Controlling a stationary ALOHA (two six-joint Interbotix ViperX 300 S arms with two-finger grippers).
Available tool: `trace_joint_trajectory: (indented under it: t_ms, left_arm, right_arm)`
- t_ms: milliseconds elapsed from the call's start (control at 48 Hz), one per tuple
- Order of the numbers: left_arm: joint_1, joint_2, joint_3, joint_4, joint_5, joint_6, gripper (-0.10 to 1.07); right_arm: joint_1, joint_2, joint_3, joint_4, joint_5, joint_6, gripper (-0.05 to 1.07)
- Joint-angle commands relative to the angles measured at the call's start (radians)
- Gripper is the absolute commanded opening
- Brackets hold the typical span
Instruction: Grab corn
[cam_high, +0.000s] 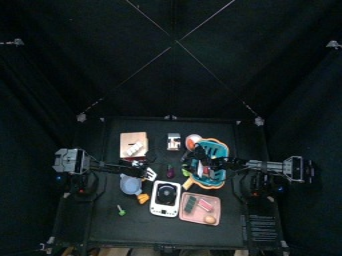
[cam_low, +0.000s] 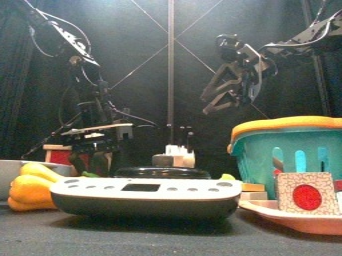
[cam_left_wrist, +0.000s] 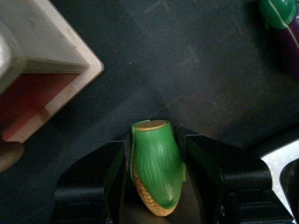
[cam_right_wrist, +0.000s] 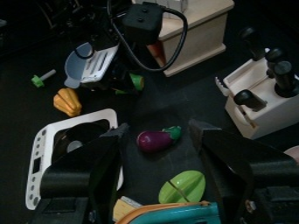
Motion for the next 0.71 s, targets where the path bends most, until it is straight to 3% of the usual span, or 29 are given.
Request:
trace_joint_trajectory:
  t_ms: [0, 250, 688]
  left_arm:
    - [0.003, -0.046, -0.023, 0.006, 0.0, 0.006, 0.75]
    - [0.0, -0.107, -0.028, 0.031, 0.0, 0.04, 0.75]
    - [-0.002, -0.11, -0.037, 0.031, 0.0, 0.046, 0.75]
  right_arm:
    - [0.0, -0.015, -0.008, 0.0, -0.005, -0.002, 0.91]
    - [0.0, -0.015, -0.009, 0.0, -0.005, -0.002, 0.91]
    - [0.0, -0.014, -0.012, 0.002, -0.005, -0.002, 0.91]
